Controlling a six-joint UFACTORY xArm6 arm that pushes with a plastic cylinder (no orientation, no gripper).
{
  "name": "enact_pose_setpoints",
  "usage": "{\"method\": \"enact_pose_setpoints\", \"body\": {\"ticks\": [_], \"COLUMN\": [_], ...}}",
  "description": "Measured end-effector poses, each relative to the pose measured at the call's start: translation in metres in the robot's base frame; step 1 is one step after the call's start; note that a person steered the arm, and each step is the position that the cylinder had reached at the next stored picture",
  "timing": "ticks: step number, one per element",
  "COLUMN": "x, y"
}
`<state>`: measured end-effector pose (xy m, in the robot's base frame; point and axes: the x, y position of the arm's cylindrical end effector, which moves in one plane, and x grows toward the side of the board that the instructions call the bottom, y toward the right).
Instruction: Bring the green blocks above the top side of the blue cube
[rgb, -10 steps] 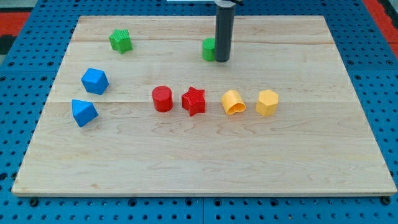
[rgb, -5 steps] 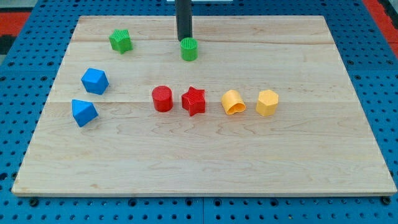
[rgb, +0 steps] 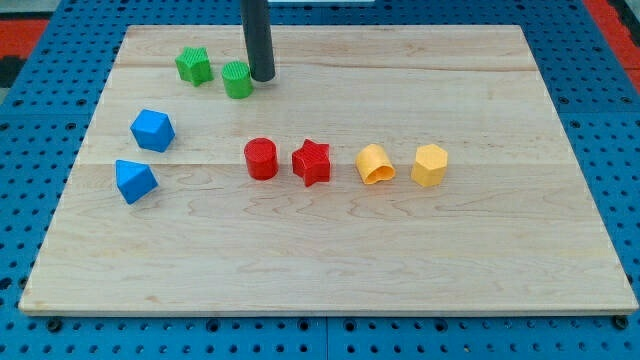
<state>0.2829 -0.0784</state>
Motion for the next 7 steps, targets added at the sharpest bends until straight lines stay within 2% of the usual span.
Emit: {"method": "enact_pose_setpoints", "body": {"ticks": [2, 3, 4, 6, 7], "x": [0.036, 0.044, 0.058, 0.056, 0.054], "y": [-0.046, -0.029, -0.04, -0.093, -0.066]}}
